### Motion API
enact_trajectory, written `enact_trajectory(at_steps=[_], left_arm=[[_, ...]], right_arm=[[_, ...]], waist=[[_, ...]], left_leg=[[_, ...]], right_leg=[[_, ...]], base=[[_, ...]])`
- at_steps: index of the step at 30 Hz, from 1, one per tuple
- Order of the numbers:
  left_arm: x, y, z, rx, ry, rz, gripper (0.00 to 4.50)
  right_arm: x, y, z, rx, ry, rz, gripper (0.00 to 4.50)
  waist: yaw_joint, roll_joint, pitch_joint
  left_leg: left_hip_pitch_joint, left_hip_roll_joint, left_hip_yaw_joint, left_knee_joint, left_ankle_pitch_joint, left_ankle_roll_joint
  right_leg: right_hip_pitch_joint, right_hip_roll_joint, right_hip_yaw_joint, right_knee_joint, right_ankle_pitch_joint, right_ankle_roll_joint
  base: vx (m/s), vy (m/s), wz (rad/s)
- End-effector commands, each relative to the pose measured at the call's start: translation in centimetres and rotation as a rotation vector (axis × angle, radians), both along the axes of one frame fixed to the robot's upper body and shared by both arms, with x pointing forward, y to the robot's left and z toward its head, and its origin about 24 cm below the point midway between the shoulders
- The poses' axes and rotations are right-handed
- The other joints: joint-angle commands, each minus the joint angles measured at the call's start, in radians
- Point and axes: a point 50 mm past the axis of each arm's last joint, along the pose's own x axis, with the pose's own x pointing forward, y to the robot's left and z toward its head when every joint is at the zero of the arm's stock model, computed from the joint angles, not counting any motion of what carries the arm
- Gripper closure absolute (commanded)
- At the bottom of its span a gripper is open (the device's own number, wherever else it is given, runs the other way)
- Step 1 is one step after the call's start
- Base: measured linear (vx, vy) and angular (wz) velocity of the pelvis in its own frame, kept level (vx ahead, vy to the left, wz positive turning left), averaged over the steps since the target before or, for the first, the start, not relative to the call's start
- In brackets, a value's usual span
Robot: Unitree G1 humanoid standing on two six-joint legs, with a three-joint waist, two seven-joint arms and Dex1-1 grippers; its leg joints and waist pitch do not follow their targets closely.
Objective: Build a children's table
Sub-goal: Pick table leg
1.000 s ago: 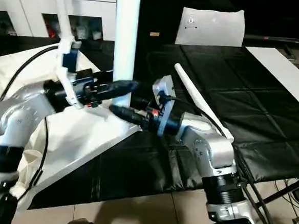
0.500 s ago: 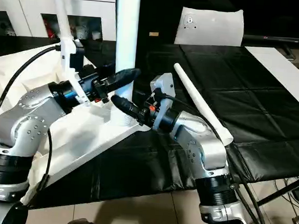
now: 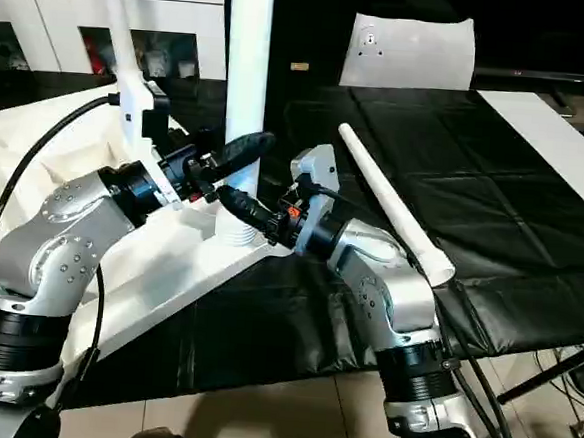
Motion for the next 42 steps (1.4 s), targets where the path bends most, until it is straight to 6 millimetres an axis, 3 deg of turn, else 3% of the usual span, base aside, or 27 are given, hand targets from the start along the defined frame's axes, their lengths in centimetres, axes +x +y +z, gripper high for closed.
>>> enact_trajectory(at_steps=[1, 11, 15, 19, 23, 24, 28, 31, 32, 35, 42], left_arm=[[0.0, 0.0, 0.4, 0.029, -0.052, 0.029, 2.57], [0.0, 0.1, 0.2, 0.093, -0.103, 0.002, 2.59], [0.5, 0.3, 0.1, -0.088, 0.078, 0.035, 2.59], [1.1, 0.5, 0.1, -0.180, 0.142, 0.057, 2.59], [1.5, 1.0, 0.0, -0.098, 0.107, 0.072, 2.59], [1.5, 1.1, 0.0, -0.090, 0.104, 0.072, 2.59], [1.7, 1.5, 0.4, -0.073, 0.085, 0.048, 2.59], [1.8, 1.9, 0.9, -0.088, 0.062, -0.060, 2.59], [1.8, 2.0, 1.0, -0.097, 0.054, -0.107, 2.59], [1.7, 2.0, 1.3, -0.124, 0.049, -0.182, 2.59], [0.3, 1.0, 2.7, -0.195, 0.049, -0.602, 2.59]], right_arm=[[0.4, -0.3, 0.3, -0.024, -0.029, -0.039, 2.60], [0.4, -0.4, 0.3, -0.027, -0.035, -0.042, 2.60], [0.6, -0.5, 0.3, -0.044, -0.039, -0.055, 2.60], [0.7, -0.5, 0.3, -0.049, -0.038, -0.064, 2.60], [0.9, -0.6, 0.5, -0.024, -0.016, -0.066, 2.60], [0.9, -0.6, 0.5, -0.019, -0.011, -0.065, 2.05], [0.6, -0.9, 1.2, 0.036, 0.000, -0.012, 1.69], [0.3, -2.2, 2.0, 0.058, 0.027, 0.075, 1.43], [0.3, -2.6, 2.1, 0.052, 0.038, 0.107, 1.36], [0.0, -3.1, 2.2, 0.025, 0.046, 0.163, 1.05], [-0.4, -4.4, 2.8, -0.065, 0.078, 0.329, 1.01]], waist=[[-0.007, 0.008, -0.075], [-0.019, 0.008, -0.075], [-0.023, 0.004, -0.074], [-0.022, 0.004, -0.074], [-0.023, 0.003, -0.075], [-0.022, 0.004, -0.076], [-0.021, 0.002, -0.076], [-0.019, 0.004, -0.077], [-0.015, 0.000, -0.078], [-0.014, -0.001, -0.077], [-0.012, -0.004, -0.076]], left_leg=[[0.020, 0.029, -0.006, -0.070, -0.215, -0.018], [0.018, 0.028, -0.006, -0.070, -0.214, -0.020], [0.017, 0.025, -0.003, -0.066, -0.212, -0.018], [0.017, 0.024, -0.003, -0.065, -0.208, -0.011], [0.018, 0.025, -0.004, -0.067, -0.202, -0.001], [0.019, 0.026, -0.005, -0.067, -0.202, -0.002], [0.016, 0.025, -0.005, -0.067, -0.187, 0.001], [0.018, 0.026, -0.004, -0.067, -0.174, 0.004], [0.022, 0.024, -0.003, -0.065, -0.173, 0.013], [0.018, 0.026, -0.002, -0.065, -0.162, 0.012], [0.018, 0.023, 0.000, -0.060, -0.165, 0.025]], right_leg=[[0.046, -0.061, 0.038, -0.075, -0.245, -0.134], [0.047, -0.061, 0.039, -0.072, -0.231, -0.143], [0.048, -0.061, 0.038, -0.072, -0.238, -0.162], [0.048, -0.059, 0.037, -0.074, -0.252, -0.152], [0.047, -0.058, 0.037, -0.076, -0.250, -0.140], [0.047, -0.059, 0.037, -0.075, -0.249, -0.140], [0.051, -0.060, 0.038, -0.072, -0.227, -0.140], [0.050, -0.060, 0.038, -0.071, -0.213, -0.144], [0.052, -0.058, 0.037, -0.072, -0.216, -0.149], [0.053, -0.062, 0.037, -0.067, -0.196, -0.169], [0.054, -0.064, 0.036, -0.067, -0.218, -0.192]], base=[[0.000, 0.000, 0.00], [0.000, 0.000, 0.00], [0.000, 0.000, 0.00], [0.000, 0.000, 0.00], [0.000, 0.000, 0.00], [0.000, 0.000, 0.00], [0.000, 0.000, 0.00], [0.000, 0.000, 0.00], [0.000, 0.000, 0.00], [0.000, 0.000, 0.00], [0.000, 0.000, 0.00]])
